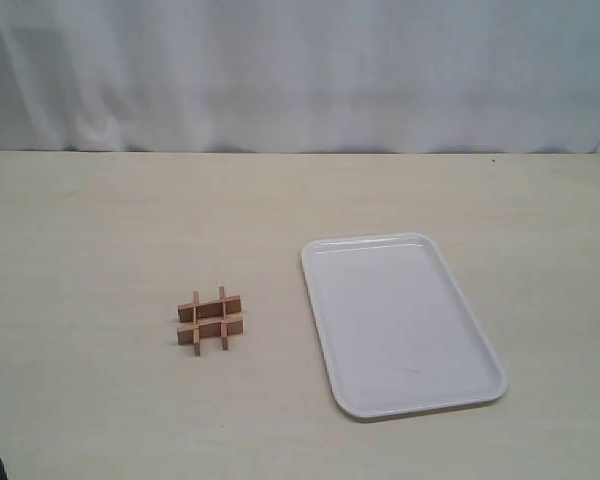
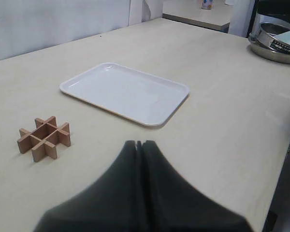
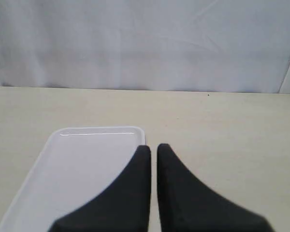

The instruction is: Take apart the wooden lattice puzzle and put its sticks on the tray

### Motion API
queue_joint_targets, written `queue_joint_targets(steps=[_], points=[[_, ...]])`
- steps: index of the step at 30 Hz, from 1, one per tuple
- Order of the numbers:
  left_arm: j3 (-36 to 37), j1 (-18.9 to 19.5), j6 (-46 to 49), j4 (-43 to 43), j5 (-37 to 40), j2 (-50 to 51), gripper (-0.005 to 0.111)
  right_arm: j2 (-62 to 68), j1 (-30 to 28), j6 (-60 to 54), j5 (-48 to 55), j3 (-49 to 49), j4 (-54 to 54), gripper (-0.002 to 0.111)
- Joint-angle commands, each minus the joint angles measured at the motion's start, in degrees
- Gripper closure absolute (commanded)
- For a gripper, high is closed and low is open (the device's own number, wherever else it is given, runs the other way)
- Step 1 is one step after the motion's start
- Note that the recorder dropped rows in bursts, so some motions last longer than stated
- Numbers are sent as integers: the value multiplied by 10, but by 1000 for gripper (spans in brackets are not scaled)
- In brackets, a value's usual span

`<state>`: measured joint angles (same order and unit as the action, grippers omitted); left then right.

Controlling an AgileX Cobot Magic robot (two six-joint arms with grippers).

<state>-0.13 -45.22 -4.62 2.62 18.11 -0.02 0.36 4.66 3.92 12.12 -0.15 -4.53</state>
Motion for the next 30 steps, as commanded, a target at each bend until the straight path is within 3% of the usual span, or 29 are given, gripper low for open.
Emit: queue_joint_targets(steps=[1, 9, 15, 30], points=[[1, -2, -2, -2, -4, 0, 107, -4, -5, -3, 0, 1, -1, 104], [1, -2, -2, -2, -4, 0, 107, -4, -5, -1, -14, 1, -1, 104], [1, -2, -2, -2, -4, 0, 107, -4, -5, -1, -230, 1, -1, 104], [1, -2, -2, -2, -4, 0, 107, -4, -5, 32, -615, 1, -1, 104]])
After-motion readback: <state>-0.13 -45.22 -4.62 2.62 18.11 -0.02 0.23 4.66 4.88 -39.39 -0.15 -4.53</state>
